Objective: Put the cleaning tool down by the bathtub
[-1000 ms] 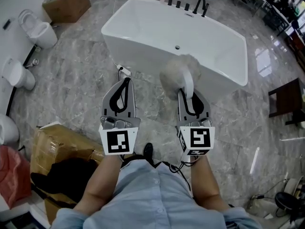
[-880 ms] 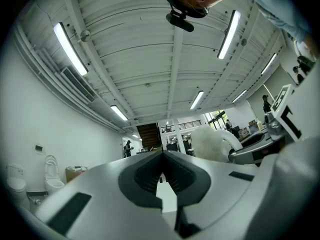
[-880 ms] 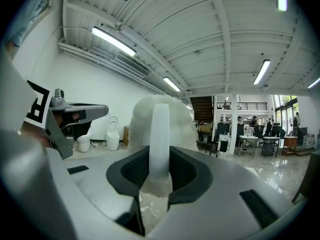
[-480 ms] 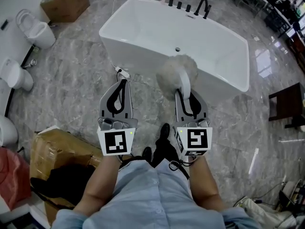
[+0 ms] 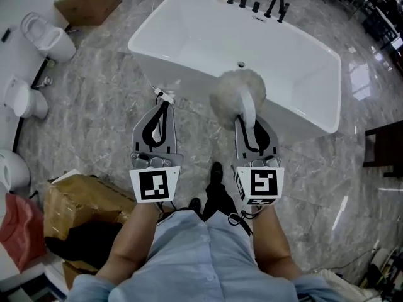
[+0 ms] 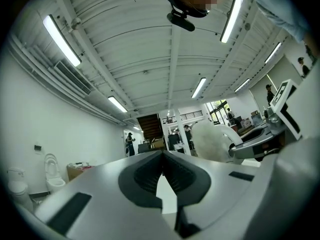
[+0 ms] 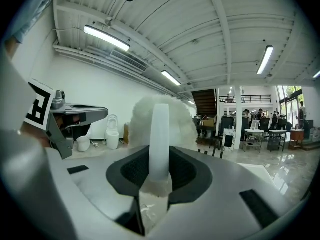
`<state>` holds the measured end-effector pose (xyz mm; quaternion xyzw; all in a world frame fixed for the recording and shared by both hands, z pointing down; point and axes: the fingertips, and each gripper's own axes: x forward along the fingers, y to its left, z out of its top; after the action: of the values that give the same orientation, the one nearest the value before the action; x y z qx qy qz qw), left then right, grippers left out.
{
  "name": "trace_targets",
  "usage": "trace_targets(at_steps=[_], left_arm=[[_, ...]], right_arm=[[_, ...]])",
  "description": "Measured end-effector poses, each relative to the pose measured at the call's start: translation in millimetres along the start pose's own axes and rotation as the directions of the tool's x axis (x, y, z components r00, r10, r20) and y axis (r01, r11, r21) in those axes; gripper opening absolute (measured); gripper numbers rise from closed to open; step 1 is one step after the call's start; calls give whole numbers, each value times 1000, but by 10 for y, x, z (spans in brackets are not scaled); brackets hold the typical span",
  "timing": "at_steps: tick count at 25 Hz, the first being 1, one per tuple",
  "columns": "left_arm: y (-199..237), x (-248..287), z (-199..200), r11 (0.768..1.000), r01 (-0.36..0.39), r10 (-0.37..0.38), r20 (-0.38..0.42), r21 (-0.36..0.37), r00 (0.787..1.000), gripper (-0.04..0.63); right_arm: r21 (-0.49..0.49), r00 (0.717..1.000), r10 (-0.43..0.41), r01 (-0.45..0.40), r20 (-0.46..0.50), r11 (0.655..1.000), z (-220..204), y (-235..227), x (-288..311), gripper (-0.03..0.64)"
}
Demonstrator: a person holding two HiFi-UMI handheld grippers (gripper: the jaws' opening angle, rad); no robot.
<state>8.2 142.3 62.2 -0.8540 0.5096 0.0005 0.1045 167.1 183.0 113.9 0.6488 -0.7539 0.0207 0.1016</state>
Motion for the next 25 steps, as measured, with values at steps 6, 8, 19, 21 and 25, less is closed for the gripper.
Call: trace_targets(at_steps=[6,8,19,21,25], left_arm=[[-40,659,-30,999,-31,32,-24,29,999,15],[-72,852,-3,998,-42,43,-23,40,999,15],[-97,1529,289,991,-111,109,33,71,993,15],[-57,1586,334,988,-133,129,49,74,990,15],[47,1636,344,983,-165,160,60,83,985,15]], right_arm=[[25,999,44,-44,-1,999,20,-431,553,106],[28,998,57,-58,8,998,69,-582,700,106],[6,988,133,-133,77,991,402,-1033,1272,106],[-6,985,147,-147,93,989,469,-1052,1354,106],[-23,979,174,-172,108,985,547,-1023,1498,106]])
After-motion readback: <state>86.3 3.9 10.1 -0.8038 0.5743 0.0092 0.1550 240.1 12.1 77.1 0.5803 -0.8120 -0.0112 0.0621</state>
